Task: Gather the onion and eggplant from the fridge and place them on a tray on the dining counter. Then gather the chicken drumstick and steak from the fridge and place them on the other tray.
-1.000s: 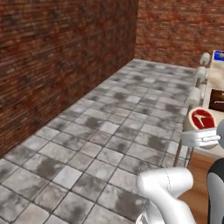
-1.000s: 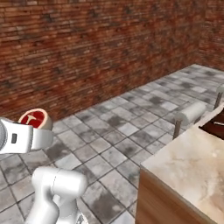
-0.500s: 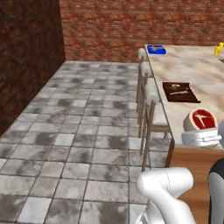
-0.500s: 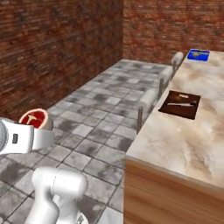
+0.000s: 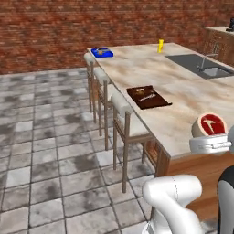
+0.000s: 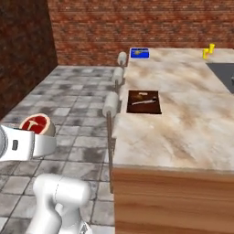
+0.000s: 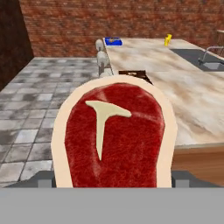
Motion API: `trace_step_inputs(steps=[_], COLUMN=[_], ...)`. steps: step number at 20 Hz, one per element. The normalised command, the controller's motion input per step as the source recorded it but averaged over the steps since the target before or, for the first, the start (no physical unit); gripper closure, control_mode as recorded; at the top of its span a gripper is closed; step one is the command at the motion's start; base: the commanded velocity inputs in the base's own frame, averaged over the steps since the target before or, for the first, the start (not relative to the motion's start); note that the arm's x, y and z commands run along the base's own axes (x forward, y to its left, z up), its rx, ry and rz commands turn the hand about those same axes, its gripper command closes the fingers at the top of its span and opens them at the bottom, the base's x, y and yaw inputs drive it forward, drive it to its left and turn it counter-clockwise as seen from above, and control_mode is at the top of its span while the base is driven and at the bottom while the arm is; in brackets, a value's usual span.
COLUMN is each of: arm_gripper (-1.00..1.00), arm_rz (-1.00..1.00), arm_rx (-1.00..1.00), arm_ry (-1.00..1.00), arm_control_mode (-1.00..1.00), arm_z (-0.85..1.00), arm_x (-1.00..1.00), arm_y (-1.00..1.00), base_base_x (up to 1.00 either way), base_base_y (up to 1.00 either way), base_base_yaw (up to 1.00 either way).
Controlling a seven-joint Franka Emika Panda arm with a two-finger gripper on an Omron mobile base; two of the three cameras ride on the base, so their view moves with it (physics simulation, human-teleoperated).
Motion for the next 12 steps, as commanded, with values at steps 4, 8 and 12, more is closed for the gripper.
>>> trace_step_inputs(steps=[4,8,12], arm_gripper=[1.00,1.00,1.00], arm_rz=[0.00,0.00,0.00], arm_rx=[0.00,0.00,0.00], arm_ry=[0.00,0.00,0.00], arm_control_mode=[1.00,1.00,1.00], arm_z=[0.00,0.00,0.00], arm_x=[0.00,0.00,0.00], arm_y=[0.00,0.00,0.00], base_base_x=[0.47,0.13,0.04], base_base_y=[0.55,0.98,1.00], base_base_yaw=[-0.56,-0.34,-0.27])
